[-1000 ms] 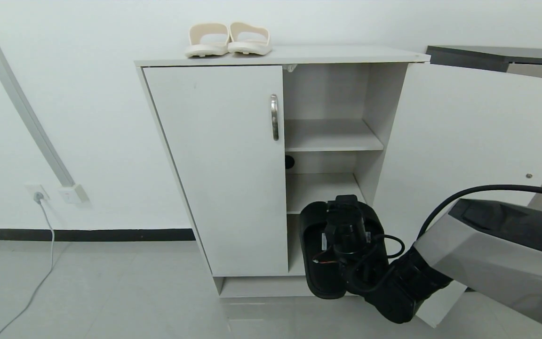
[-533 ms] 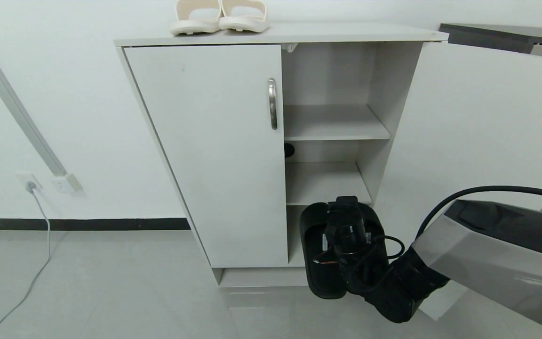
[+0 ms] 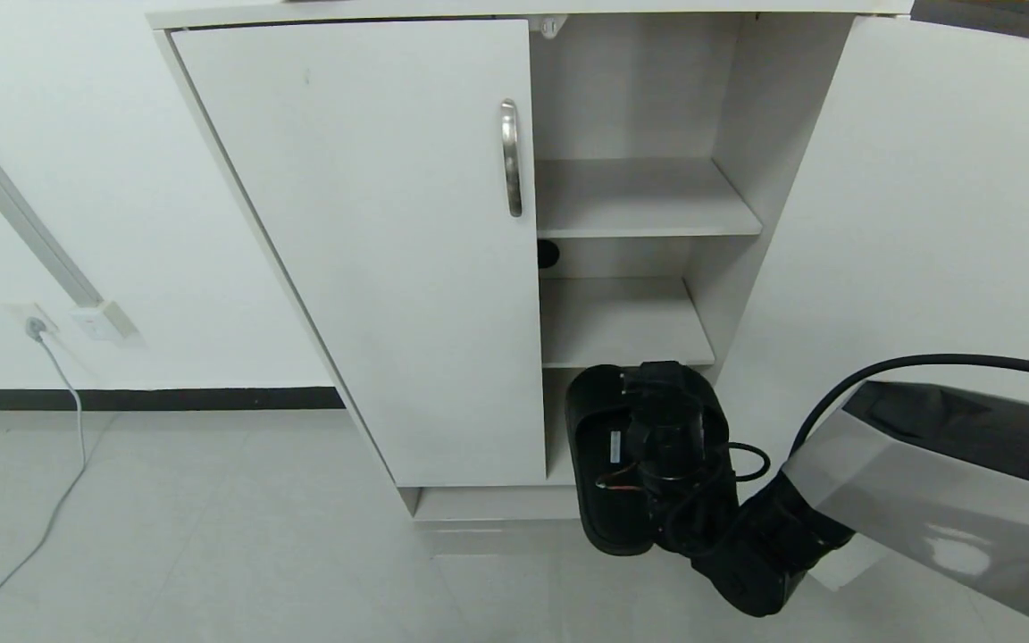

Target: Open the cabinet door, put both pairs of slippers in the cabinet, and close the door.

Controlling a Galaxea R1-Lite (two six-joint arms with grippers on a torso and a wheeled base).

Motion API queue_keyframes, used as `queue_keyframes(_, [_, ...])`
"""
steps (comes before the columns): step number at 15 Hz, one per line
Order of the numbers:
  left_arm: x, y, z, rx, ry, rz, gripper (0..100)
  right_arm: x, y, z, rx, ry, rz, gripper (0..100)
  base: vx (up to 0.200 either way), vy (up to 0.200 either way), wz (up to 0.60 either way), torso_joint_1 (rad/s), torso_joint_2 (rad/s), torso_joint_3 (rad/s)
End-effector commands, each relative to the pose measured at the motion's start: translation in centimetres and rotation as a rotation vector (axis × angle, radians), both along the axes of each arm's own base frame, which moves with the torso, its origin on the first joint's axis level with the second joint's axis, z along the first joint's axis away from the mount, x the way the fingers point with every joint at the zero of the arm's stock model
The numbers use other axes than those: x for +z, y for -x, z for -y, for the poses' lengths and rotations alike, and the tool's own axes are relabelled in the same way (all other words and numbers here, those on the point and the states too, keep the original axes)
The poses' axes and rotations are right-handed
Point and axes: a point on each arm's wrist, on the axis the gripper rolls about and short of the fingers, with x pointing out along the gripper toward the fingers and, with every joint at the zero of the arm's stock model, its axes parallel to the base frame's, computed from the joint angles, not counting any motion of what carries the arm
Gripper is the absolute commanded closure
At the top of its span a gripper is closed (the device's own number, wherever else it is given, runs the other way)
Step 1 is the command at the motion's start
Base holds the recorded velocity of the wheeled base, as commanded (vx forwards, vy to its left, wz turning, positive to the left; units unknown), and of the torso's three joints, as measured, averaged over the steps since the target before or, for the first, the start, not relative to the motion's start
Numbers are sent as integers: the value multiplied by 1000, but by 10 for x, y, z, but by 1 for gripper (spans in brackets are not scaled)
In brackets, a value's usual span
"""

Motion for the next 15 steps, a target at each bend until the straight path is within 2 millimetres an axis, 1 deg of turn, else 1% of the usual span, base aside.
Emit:
queue_keyframes(1, [0,0,0,0,1,-1,100,2,7,1,60,19,55,100,0,0,0,0,0,0])
queue_keyframes(3, [0,0,0,0,1,-2,100,0,10,4,78,38,91,100,0,0,0,0,0,0])
queue_keyframes(7, [0,0,0,0,-1,-2,100,0,10,3,78,38,92,100,0,0,0,0,0,0])
queue_keyframes(10, [0,0,0,0,2,-1,100,1,9,3,78,37,93,100,0,-200,0,-1,2,-1])
queue_keyframes(15, [0,0,0,0,1,-1,100,-2,-6,-11,78,33,90,100,0,0,0,0,0,0])
